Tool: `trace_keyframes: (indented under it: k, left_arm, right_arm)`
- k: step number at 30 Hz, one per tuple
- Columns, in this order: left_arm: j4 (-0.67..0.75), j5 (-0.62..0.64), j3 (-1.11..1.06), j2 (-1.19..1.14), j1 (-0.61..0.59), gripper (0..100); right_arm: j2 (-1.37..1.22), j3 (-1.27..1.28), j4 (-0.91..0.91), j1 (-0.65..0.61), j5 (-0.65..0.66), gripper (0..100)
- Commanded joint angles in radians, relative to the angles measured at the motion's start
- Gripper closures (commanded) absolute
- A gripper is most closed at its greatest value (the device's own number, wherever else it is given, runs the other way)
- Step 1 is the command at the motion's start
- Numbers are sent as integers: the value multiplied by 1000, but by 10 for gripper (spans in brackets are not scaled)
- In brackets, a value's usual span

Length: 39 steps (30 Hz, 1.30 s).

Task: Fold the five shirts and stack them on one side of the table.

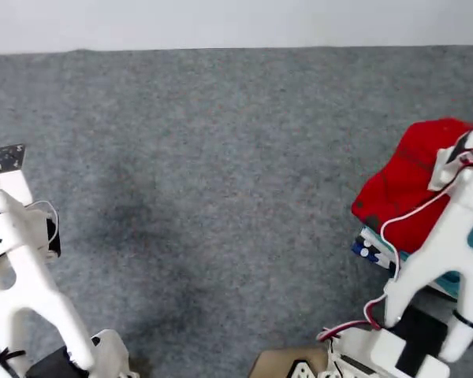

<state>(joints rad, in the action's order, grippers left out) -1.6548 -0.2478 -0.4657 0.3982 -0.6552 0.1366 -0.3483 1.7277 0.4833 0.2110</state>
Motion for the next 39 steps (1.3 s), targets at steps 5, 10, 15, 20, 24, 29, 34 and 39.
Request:
trace_keyframes:
  k: [5,10,15,20,24,29,34,39]
  left_arm:
    - [-54,5,108,37,109,995]
    - [-69,6,156,35,150,995]
    - [-80,2,163,35,149,995]
    - [-78,3,163,34,150,995]
    - [-77,3,163,31,152,995]
    - [-77,5,163,31,152,995]
    - [-78,3,163,31,152,995]
    - [-81,2,163,34,152,995]
  right_arm:
    - [31,-18,-24,-97,-2,991]
    - [36,-12,-61,-107,-5,991]
    - [-59,-12,-142,16,87,991]
    - [-153,-12,-206,148,173,991]
    - [-208,-14,-245,237,245,991]
    - [-272,-14,-239,282,302,969]
    - [-257,-18,-177,275,203,714]
    - [-133,-18,-148,240,143,552]
